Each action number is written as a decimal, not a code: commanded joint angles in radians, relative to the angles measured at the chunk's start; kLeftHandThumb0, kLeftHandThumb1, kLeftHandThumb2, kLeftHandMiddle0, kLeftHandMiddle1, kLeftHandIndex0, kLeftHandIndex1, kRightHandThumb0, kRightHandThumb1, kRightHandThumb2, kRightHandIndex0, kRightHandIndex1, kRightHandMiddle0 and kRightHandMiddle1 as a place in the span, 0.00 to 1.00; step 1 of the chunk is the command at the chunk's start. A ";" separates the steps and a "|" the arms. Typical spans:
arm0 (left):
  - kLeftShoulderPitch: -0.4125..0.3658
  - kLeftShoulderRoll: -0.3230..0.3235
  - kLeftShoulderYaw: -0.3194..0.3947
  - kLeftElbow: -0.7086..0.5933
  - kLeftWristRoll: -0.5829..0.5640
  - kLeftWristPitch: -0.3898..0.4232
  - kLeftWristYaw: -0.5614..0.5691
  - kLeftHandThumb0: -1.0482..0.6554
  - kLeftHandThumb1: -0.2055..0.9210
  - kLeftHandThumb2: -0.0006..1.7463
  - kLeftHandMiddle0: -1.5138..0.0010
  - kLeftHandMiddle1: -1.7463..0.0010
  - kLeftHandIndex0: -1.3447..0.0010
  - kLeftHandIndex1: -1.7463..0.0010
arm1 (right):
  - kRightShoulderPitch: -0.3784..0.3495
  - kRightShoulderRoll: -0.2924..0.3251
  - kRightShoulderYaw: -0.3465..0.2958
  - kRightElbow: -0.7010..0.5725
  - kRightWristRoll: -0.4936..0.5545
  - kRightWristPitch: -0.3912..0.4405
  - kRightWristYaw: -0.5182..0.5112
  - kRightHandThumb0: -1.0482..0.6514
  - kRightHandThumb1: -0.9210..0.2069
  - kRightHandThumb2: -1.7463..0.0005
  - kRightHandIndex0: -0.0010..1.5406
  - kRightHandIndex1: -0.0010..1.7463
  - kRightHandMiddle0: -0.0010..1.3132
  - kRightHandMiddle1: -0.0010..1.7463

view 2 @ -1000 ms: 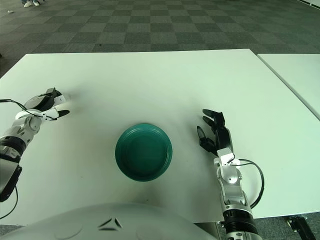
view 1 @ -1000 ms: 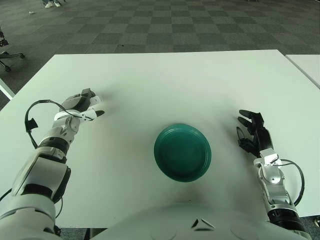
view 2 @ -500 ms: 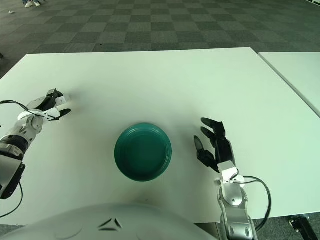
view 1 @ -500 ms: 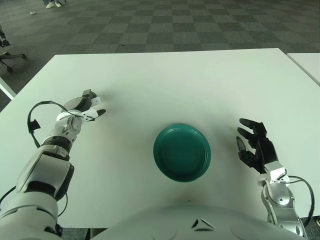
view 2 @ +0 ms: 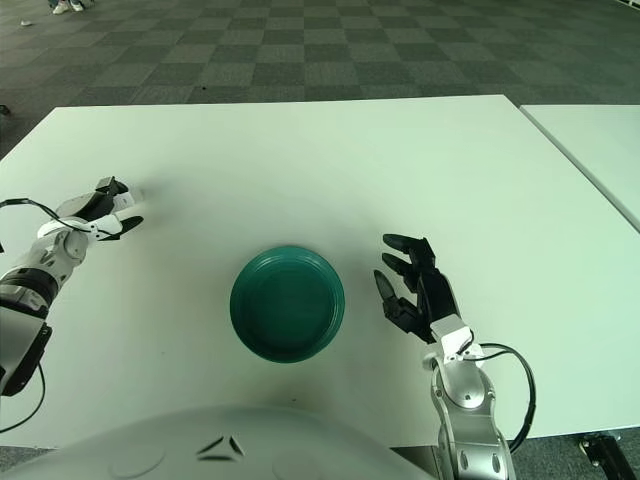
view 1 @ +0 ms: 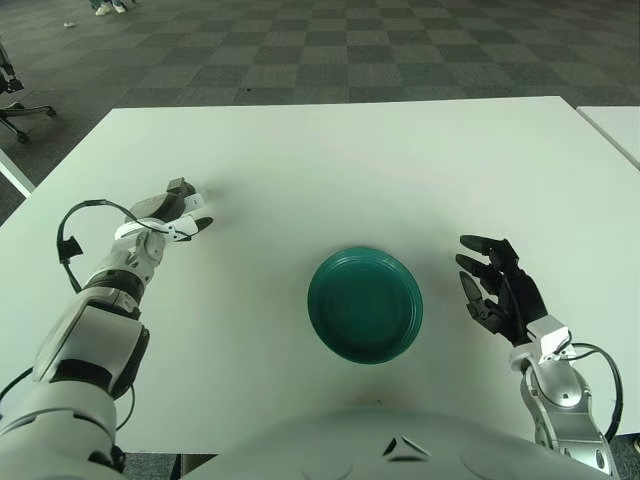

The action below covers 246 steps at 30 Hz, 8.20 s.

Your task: Put the charger into the plate.

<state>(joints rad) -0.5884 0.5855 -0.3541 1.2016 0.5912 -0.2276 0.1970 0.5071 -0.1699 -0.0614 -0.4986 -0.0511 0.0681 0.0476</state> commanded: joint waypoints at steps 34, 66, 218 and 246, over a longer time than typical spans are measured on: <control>0.061 -0.121 -0.031 0.086 0.009 0.042 0.260 0.62 0.24 0.88 0.42 0.12 0.56 0.00 | 0.008 0.088 0.066 -0.053 -0.052 0.046 -0.055 0.32 0.12 0.66 0.24 0.14 0.00 0.53; 0.337 -0.009 0.102 -0.791 -0.005 0.073 0.249 0.62 0.31 0.87 0.51 0.02 0.61 0.00 | -0.001 0.073 0.009 -0.085 -0.077 0.081 -0.018 0.30 0.07 0.70 0.25 0.08 0.00 0.52; 0.515 -0.082 0.216 -1.521 0.267 0.226 -0.468 0.00 1.00 0.29 0.97 0.96 1.00 0.66 | -0.107 0.117 -0.014 0.518 -0.033 -0.317 -0.106 0.33 0.06 0.67 0.29 0.06 0.00 0.51; 0.354 -0.008 0.137 -1.109 0.237 0.133 -0.426 0.00 1.00 0.19 1.00 1.00 1.00 0.71 | -0.115 0.109 -0.026 0.569 -0.015 -0.377 -0.096 0.34 0.08 0.66 0.29 0.08 0.00 0.53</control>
<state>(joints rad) -0.2127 0.5607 -0.2083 0.0581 0.8336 -0.0847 -0.2490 0.3413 -0.0689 -0.0890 0.0354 -0.0641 -0.3721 -0.0480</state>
